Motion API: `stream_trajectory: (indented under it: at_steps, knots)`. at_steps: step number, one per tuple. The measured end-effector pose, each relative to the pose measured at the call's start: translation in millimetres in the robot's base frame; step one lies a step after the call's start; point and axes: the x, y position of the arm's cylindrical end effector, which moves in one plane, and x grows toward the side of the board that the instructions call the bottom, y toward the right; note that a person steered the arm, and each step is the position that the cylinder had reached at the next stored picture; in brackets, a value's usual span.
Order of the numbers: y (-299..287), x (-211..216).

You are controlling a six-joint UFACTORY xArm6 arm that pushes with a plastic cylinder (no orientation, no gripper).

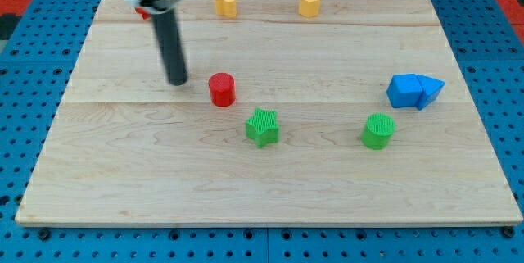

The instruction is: Move the red circle right to the yellow hexagon

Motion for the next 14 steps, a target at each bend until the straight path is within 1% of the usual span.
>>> stream_trajectory:
  at_steps: [1,2,3,5,6,7,8,9,10,11,12,13,14]
  knots:
    - [31,33]
    - [107,7]
    - [158,-3]
    - [172,-12]
    - [234,-20]
    - [264,-18]
    - [305,-43]
    - [340,-82]
    - [343,-130]
    - [348,-78]
    - [312,-87]
    - [312,-125]
    - [308,-132]
